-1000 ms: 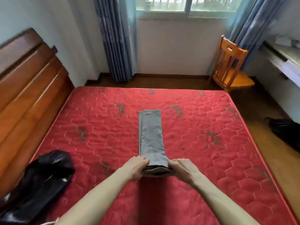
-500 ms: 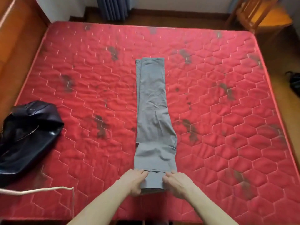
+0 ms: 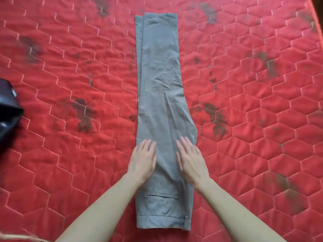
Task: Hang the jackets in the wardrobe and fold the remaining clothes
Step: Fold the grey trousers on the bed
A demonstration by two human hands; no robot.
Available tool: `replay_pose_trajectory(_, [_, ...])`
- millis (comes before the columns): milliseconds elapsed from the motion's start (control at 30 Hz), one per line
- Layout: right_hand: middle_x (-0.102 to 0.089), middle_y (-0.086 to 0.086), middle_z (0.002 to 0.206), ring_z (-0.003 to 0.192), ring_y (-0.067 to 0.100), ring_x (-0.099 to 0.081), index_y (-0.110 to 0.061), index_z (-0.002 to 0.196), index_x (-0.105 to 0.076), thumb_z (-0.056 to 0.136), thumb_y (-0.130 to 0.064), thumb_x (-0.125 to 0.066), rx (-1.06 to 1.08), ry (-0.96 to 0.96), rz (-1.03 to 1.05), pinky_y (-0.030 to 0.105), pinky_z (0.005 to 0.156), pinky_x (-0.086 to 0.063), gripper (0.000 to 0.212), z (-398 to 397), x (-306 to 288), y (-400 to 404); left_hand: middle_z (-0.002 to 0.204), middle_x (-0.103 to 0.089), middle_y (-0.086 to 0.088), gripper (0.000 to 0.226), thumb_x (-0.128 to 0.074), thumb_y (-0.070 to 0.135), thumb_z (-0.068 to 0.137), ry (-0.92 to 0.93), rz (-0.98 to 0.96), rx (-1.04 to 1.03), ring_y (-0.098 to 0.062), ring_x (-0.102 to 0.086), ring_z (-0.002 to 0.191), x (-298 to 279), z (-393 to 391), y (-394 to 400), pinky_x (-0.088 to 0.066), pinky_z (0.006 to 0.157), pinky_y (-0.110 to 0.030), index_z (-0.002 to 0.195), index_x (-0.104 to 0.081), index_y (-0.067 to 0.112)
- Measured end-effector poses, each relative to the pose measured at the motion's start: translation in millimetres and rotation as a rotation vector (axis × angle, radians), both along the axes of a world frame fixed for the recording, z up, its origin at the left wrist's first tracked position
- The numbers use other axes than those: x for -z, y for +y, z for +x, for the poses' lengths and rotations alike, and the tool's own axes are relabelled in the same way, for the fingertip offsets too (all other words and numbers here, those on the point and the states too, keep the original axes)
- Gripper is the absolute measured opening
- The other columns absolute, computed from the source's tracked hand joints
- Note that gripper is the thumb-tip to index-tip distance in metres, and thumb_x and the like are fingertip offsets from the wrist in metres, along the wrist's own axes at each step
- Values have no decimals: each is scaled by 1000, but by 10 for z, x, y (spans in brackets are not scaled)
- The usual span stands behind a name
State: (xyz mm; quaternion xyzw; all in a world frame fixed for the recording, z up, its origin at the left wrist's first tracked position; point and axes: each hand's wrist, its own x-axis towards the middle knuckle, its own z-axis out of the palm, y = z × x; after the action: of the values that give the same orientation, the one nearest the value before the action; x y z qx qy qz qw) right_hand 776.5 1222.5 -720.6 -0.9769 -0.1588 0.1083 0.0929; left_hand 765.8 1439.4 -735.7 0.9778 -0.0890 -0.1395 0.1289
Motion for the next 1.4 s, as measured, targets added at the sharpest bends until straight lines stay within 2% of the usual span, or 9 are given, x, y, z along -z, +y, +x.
replay_pose_trajectory(200, [-9,8,173,160,24,-7,-15,165,-18,108,-47,-32,391,-81,29,50,127,-15,67,578,712,43,167,-30,-11,61,-35,41,102,-110,-3,-288,-29,-23,156,601,286,-337,-23,125,-52,158,-36,16])
replay_pose_trajectory(333, [-10,5,173,160,25,-4,-28,165,-21,105,-54,-35,197,-131,-53,57,127,-7,67,533,1027,172,171,-16,-10,66,-34,44,104,-144,26,-257,-27,-9,160,903,172,-268,-15,127,-52,163,-25,17])
replay_pose_trajectory(400, [-13,4,173,160,24,-7,-28,164,-23,106,-52,-37,66,-149,-81,61,125,-9,65,414,1141,308,172,-15,-10,66,-36,44,105,-163,40,-198,-28,-8,160,961,90,-224,-16,127,-53,164,-24,16])
replay_pose_trajectory(567, [-9,3,174,160,21,-2,-30,164,-22,107,-48,-28,173,-69,27,56,127,-5,60,167,1038,552,171,-16,-11,62,-32,37,106,-161,50,-142,-29,-10,159,957,-59,-170,-18,126,-54,163,-25,16])
replay_pose_trajectory(700, [-16,0,172,160,18,-8,-23,163,-27,109,-37,-30,-77,-59,199,51,127,-18,57,-324,903,686,172,-4,-14,68,-32,30,104,-106,86,-167,-29,-2,160,871,-373,-251,-16,128,-50,164,-11,9])
replay_pose_trajectory(833, [-20,-1,171,159,18,-13,-21,162,-31,108,-45,-34,-16,-33,134,48,125,-23,59,-726,1008,438,171,-16,-11,67,-40,18,98,-124,-54,-205,-25,-12,159,809,-785,-262,-23,126,-50,161,-25,5])
replay_pose_trajectory(1133, [-15,2,172,160,22,-13,-24,164,-25,106,-47,-44,-129,-74,-5,50,125,-24,65,-952,909,-47,171,-15,-12,70,-48,43,100,-140,4,426,-37,-12,158,776,-1092,375,-20,125,-53,163,-26,22])
replay_pose_trajectory(1300, [-15,1,173,160,24,-12,-30,164,-24,105,-46,-48,-559,-30,-8,52,124,-26,65,-1024,782,-504,172,-15,-10,82,-51,32,91,-143,37,754,-29,-13,159,693,-1130,689,-20,124,-51,164,-19,16])
replay_pose_trajectory(1400, [-10,-2,174,160,28,-6,-38,164,-18,107,-54,-40,-842,56,-64,57,126,-16,63,-972,704,-831,172,-11,-11,92,-54,31,83,-139,64,888,-27,-10,159,631,-1063,875,-13,126,-48,164,-18,9])
